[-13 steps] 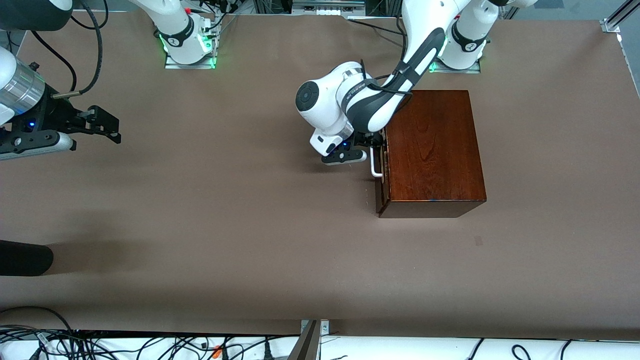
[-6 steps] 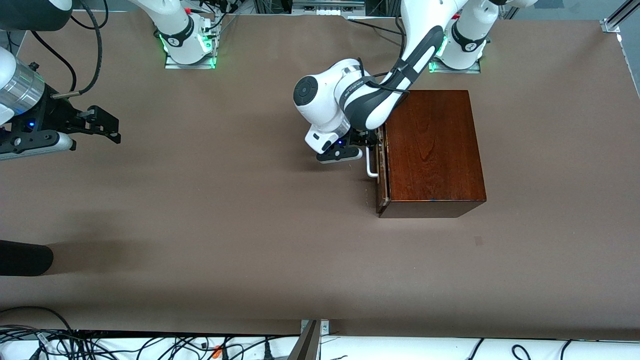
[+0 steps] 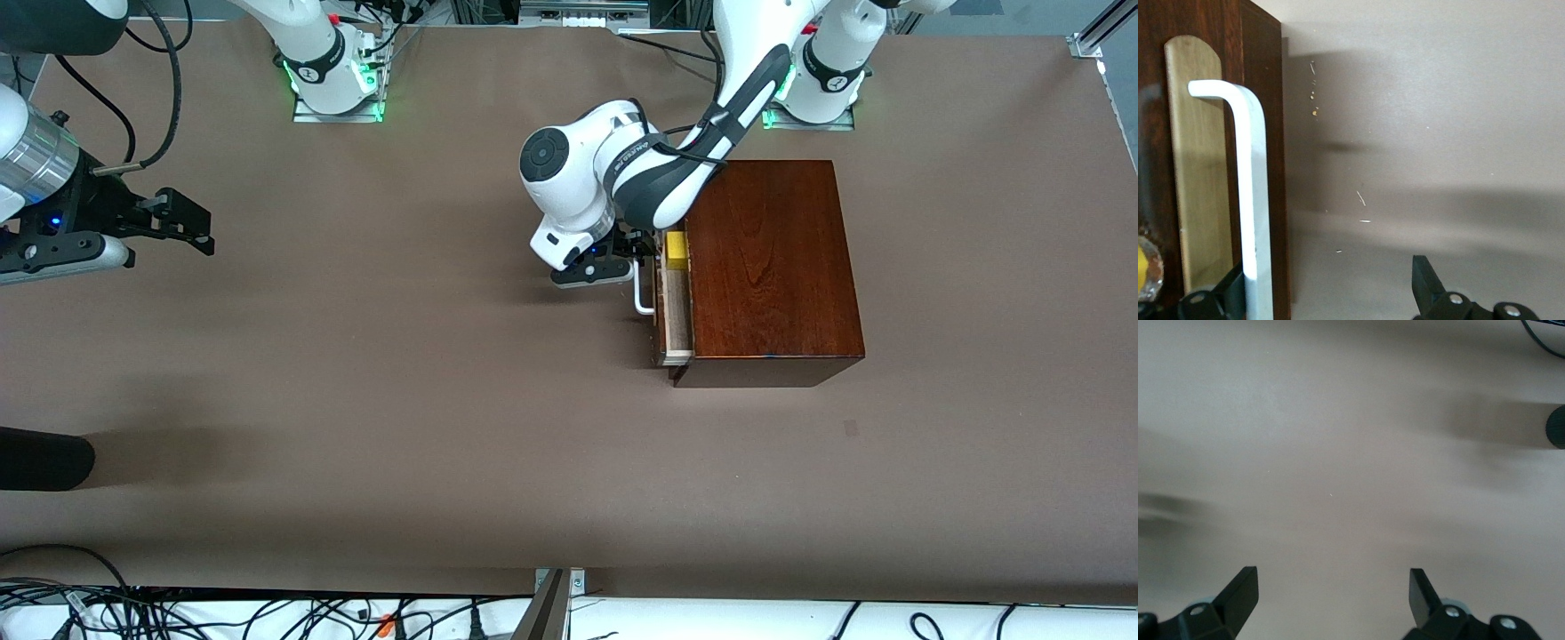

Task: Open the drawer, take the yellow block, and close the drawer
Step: 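Pull the drawer open by its handle with the left gripper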

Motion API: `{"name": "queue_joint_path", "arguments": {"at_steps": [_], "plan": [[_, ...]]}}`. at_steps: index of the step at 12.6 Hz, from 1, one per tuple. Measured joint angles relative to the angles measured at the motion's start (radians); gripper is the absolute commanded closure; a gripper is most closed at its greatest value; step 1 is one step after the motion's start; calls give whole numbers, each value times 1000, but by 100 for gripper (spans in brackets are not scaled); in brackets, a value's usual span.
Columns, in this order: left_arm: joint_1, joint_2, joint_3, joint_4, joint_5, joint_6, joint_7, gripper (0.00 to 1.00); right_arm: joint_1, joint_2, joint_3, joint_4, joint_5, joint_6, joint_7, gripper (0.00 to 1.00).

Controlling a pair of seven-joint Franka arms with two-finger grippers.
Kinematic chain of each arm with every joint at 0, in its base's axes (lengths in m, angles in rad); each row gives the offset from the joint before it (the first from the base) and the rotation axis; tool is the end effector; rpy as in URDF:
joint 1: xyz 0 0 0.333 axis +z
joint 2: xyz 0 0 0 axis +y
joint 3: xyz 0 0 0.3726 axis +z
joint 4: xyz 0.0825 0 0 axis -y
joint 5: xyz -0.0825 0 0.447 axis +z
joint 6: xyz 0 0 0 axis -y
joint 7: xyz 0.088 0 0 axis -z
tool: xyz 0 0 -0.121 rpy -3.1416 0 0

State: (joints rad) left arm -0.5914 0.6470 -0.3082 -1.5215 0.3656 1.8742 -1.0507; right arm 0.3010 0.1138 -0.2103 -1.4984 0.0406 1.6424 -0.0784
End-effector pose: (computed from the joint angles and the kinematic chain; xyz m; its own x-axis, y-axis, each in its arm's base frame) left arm 0.5233 -0.5520 0.2734 0.9992 0.0332 -0.0215 0.0257 -0.9574 -0.2875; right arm 0.6612 0.0730 0.6410 0.9853 0.1674 0.0339 0.1680 -0.9857 -0.0142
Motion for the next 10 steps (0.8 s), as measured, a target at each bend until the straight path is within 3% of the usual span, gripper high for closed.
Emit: {"name": "queue_joint_path", "arguments": {"at_steps": [10], "plan": [[-18, 6, 3, 13, -29, 53, 0, 0, -1, 0, -1, 0, 0, 0, 0, 0]]}}
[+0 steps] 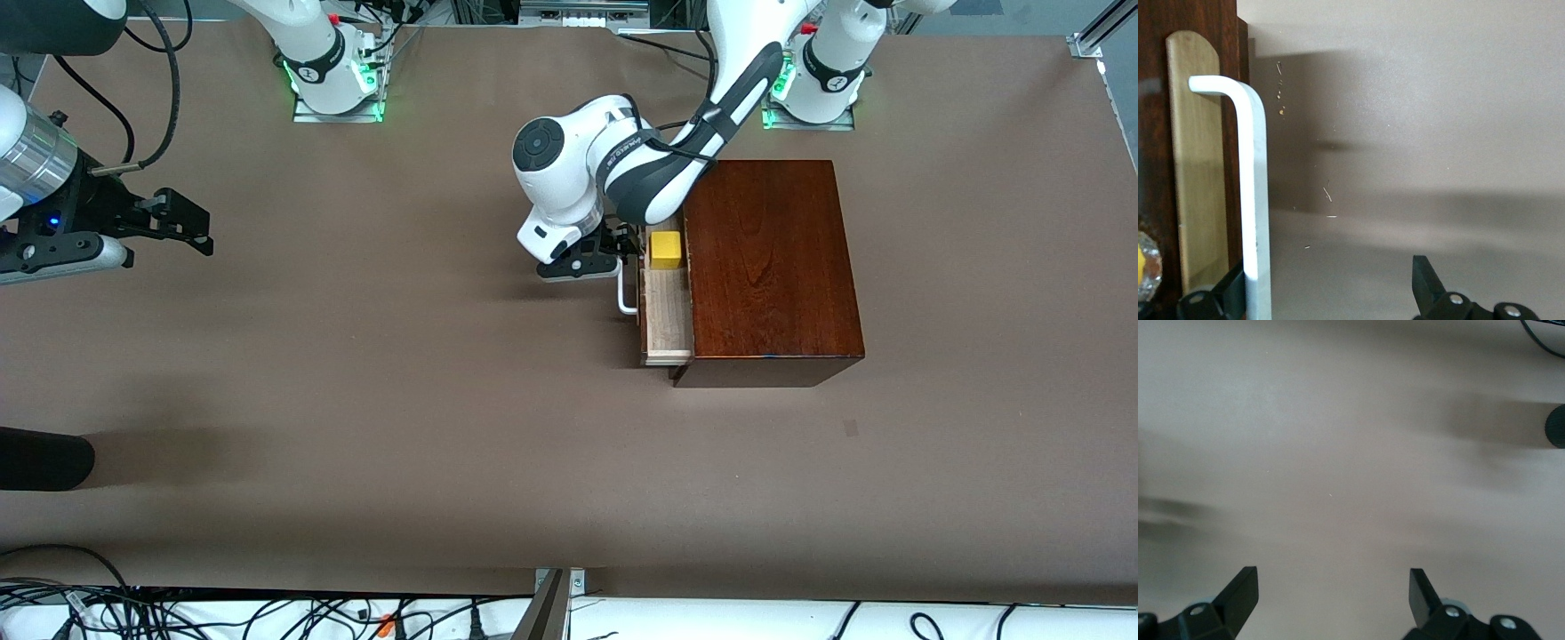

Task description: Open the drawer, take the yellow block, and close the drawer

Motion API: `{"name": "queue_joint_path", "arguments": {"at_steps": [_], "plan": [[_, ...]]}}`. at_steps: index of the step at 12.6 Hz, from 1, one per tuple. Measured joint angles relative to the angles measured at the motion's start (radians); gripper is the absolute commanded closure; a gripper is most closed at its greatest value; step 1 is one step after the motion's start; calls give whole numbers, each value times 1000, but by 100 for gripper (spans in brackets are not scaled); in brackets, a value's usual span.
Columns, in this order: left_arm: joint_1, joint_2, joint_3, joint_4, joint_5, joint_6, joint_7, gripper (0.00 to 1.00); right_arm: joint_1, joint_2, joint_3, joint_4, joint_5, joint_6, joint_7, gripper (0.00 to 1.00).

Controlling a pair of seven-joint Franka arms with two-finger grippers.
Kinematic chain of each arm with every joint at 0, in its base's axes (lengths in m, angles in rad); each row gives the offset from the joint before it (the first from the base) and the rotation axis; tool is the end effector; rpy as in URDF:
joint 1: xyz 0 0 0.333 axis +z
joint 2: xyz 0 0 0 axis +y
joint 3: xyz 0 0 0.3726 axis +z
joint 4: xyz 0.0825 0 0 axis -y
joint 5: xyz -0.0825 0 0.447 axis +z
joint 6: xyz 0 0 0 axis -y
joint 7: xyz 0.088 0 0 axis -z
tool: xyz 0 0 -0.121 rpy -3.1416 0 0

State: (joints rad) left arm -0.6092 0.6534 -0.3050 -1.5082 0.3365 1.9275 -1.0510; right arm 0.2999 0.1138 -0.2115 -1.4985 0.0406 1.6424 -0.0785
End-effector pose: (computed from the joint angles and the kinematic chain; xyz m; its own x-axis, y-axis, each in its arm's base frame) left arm 0.5194 -0.5697 0.2773 0.9995 0.0291 -0.0122 0.0256 -0.9740 -0.2252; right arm 0.6614 0.0715 0.6410 0.9857 0.1653 0.0338 0.1658 -0.9861 -0.0141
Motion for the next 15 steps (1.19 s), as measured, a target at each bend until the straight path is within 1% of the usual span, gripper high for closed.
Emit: {"name": "queue_joint_path", "arguments": {"at_steps": [2, 5, 11, 13, 15], "plan": [[-3, 1, 0, 3, -4, 11, 0, 0, 0, 0, 0, 0, 0, 0, 0, 0], [-8, 2, -1, 30, -46, 17, -1, 0, 0, 0, 0, 0, 0, 0, 0, 0], [-8, 0, -2, 60, -47, 10, -1, 0, 0, 0, 0, 0, 0, 0, 0, 0], [-8, -7, -3, 122, -48, -49, -1, 0, 0, 0, 0, 0, 0, 0, 0, 0], [-5, -21, -3, 210, -60, -163, 11, 0, 0, 0, 0, 0, 0, 0, 0, 0]]}}
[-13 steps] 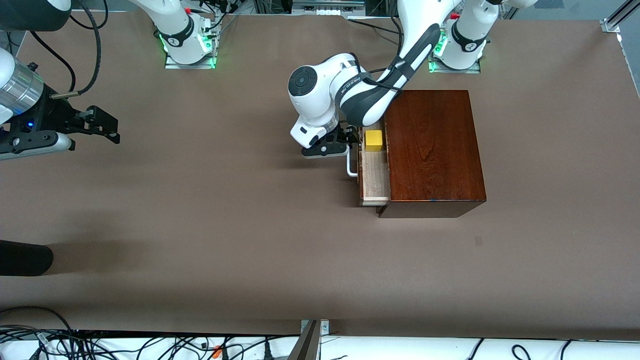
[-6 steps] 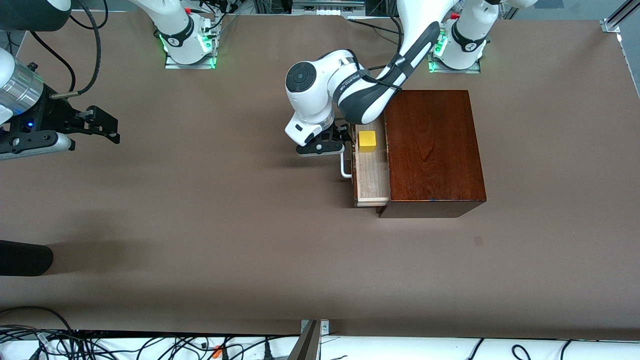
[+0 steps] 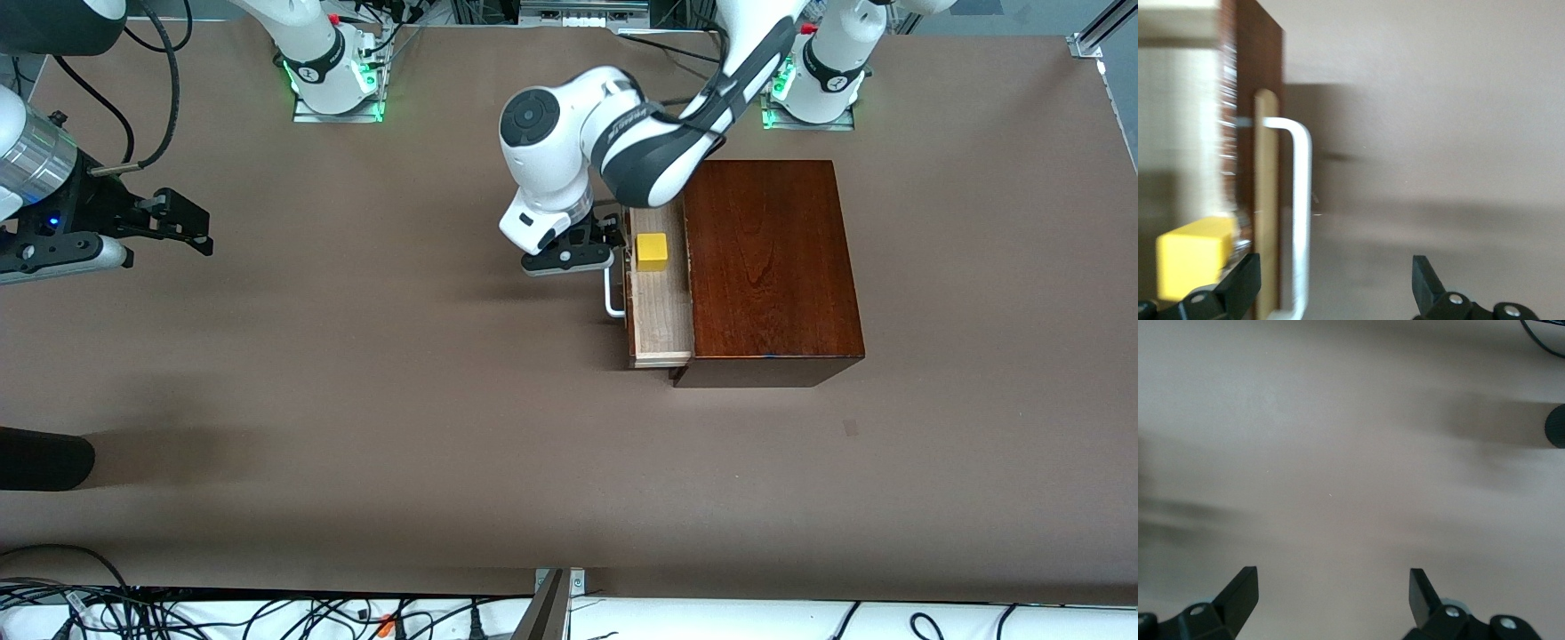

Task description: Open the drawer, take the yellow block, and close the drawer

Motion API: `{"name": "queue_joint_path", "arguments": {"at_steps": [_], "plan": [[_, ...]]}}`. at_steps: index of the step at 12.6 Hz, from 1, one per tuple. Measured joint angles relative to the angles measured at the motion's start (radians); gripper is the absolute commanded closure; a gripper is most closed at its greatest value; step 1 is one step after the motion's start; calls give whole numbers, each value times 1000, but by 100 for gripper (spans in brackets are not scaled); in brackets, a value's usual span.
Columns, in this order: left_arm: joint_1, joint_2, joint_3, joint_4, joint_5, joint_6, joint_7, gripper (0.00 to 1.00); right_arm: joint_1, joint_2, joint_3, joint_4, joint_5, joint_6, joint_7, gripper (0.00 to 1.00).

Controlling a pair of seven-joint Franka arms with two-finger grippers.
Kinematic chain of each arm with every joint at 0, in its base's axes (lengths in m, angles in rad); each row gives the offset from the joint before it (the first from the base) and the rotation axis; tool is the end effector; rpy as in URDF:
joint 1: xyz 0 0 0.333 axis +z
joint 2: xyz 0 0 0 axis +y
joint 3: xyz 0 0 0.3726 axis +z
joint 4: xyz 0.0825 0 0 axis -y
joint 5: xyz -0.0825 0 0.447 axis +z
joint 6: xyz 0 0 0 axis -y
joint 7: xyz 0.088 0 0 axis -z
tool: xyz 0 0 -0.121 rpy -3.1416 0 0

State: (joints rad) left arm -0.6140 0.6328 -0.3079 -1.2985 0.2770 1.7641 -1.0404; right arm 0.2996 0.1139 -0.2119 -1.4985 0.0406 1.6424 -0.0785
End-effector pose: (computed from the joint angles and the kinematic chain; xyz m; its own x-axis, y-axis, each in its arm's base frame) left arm 0.5485 -0.5851 0.3862 0.9959 0.0899 0.0000 0.0888 -0.9829 -0.1611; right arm 0.6615 0.0711 0.6409 0.9858 0.1646 0.0337 0.1651 -0.9862 -0.0141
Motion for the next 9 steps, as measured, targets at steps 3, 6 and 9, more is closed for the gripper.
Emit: {"name": "queue_joint_path", "arguments": {"at_steps": [3, 6, 9], "plan": [[59, -46, 5, 117, -19, -174, 136, 0, 0, 0, 0, 0, 0, 0, 0, 0], [206, -112, 7, 154, -45, -234, 333, 0, 0, 0, 0, -1, 0, 0, 0, 0], [332, -158, 8, 155, -78, -260, 499, 0, 0, 1, 0, -1, 0, 0, 0, 0]]}}
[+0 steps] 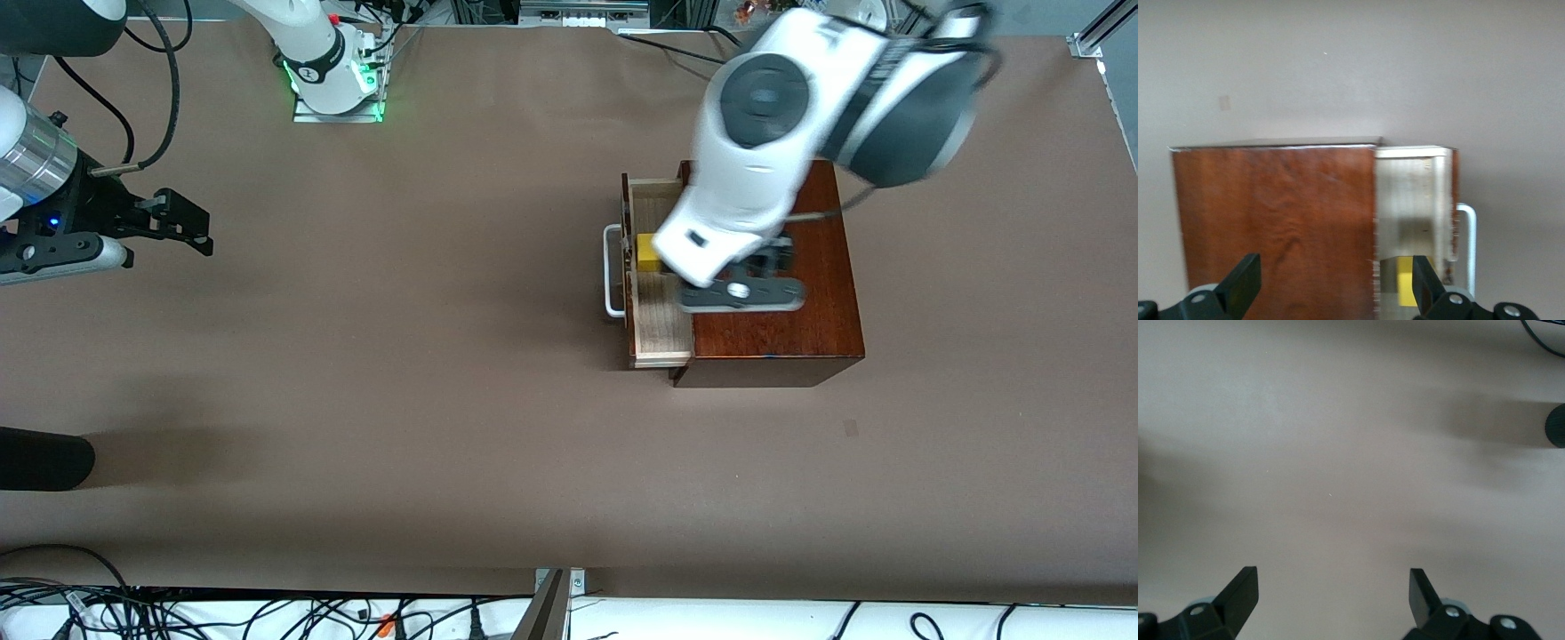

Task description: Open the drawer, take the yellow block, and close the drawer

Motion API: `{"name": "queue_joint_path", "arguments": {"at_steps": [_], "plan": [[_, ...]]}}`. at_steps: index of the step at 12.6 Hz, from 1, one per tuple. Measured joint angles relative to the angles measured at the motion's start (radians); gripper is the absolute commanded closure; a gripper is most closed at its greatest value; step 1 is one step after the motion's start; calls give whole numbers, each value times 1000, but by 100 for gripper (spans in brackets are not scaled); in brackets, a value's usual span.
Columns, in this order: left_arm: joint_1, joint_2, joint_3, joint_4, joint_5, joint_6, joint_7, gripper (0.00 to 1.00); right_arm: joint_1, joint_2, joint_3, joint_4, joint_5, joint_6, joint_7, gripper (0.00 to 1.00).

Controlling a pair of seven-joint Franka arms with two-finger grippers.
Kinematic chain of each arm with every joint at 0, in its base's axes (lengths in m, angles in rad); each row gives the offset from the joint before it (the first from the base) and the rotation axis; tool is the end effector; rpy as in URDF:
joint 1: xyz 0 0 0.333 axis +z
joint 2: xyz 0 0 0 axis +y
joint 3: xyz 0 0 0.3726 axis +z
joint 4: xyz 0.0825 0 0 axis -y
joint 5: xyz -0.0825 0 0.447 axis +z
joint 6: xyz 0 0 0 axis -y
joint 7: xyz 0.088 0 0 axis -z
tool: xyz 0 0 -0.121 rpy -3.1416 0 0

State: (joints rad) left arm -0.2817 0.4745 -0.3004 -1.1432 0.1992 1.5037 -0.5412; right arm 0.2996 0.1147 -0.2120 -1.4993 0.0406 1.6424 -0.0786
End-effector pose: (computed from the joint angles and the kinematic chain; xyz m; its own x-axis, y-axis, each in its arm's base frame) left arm 0.6807 -0.3504 0.5689 0.9988 -0.0095 -0.0488 -0.0145 -0.9945 -0.1034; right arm 0.6617 0.0711 0.6400 0.9858 0.1646 0.0321 0.1651 -0.9862 -0.0140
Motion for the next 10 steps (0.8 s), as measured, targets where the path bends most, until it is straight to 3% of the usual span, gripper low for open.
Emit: {"name": "queue_joint_path", "arguments": {"at_steps": [3, 6, 8, 10], "plan": [[81, -42, 27, -2, -67, -12, 165, 0, 3, 28, 3, -3, 0, 1, 0, 0], [89, -154, 208, -73, -180, -26, 401, 0, 6, 76, 8, -4, 0, 1, -41, 0], [99, -241, 340, -169, -217, -24, 545, 0, 19, 99, 13, -6, 2, -5, -121, 0], [104, -323, 416, -292, -219, 23, 606, 0, 71, 127, 23, -7, 8, -17, -192, 0]]}}
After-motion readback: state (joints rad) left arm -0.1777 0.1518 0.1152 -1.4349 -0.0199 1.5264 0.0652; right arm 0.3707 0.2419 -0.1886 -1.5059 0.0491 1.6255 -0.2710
